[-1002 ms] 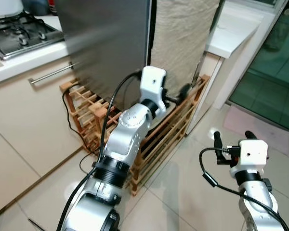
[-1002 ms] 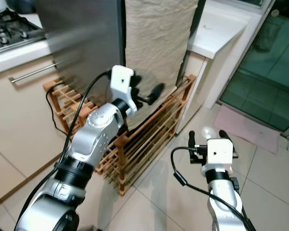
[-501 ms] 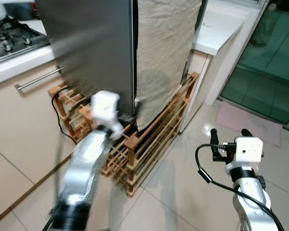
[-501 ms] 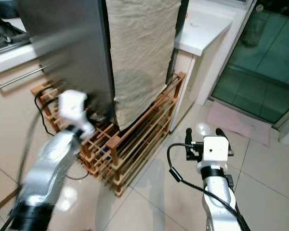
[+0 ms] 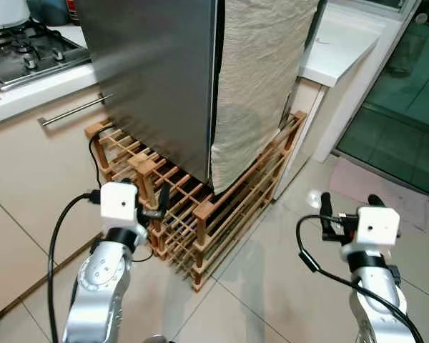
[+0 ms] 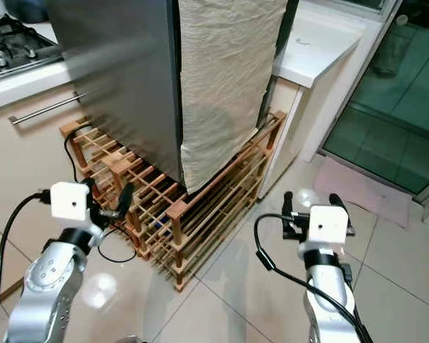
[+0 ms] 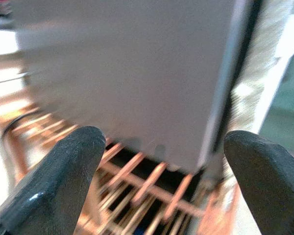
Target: Restocking fridge
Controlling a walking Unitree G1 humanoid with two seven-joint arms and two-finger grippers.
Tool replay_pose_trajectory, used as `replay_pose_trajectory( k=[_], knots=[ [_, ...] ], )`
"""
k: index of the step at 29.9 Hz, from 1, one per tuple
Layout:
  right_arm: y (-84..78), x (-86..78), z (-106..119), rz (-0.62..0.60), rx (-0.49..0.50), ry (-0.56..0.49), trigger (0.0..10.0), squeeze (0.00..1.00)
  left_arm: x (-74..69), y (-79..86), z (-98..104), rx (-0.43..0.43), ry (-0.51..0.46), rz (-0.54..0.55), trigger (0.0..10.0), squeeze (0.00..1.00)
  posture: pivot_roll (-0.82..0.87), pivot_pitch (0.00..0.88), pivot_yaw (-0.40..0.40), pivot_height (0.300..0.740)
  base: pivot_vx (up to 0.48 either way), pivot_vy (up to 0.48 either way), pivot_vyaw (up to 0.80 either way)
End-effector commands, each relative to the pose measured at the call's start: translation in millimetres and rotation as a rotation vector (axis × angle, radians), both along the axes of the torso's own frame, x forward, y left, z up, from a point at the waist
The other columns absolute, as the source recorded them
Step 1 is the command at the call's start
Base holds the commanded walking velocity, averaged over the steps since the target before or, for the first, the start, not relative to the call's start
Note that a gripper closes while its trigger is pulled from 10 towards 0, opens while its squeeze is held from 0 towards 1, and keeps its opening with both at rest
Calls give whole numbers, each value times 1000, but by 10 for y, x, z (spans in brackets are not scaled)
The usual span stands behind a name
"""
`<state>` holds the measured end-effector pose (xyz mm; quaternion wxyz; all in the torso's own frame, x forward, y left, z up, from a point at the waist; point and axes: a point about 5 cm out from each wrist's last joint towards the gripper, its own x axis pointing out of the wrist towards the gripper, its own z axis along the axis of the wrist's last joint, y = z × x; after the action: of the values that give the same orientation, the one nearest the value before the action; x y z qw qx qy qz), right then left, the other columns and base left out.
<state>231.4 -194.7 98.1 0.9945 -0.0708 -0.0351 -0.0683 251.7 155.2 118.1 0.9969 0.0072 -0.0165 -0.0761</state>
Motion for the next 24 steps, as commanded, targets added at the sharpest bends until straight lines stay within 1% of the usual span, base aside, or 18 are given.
replay_pose_trajectory(
  k=[1,4,7,9,19,22,24],
  knots=[
    [-21,9,1,-2,-4,-3,10000,0,5,-59,132,-20,-56,-24,10000,0,50,0,-56,740,326,0,0],
    [-39,21,-7,3,-13,-1,10000,0,-4,-86,276,-51,-115,-30,10000,0,52,0,-57,740,450,0,0],
    [-67,30,-33,2,-20,6,10000,0,6,-84,369,-70,-142,-24,10000,0,54,0,-57,740,434,0,0],
    [-75,28,-53,3,-24,11,10000,0,14,-74,418,-80,-156,-16,10000,0,54,0,-55,740,396,270,0],
    [-55,46,-92,18,-30,16,10000,0,14,-32,439,-90,-154,24,10000,0,59,0,-59,740,356,319,0],
    [-60,77,-83,28,-33,9,10000,0,21,13,430,-88,-158,72,10000,0,62,0,-67,740,0,446,0],
    [-54,93,-78,38,-36,8,10000,0,24,8,426,-86,-162,77,10000,0,62,0,-71,740,0,0,0]
  ],
)
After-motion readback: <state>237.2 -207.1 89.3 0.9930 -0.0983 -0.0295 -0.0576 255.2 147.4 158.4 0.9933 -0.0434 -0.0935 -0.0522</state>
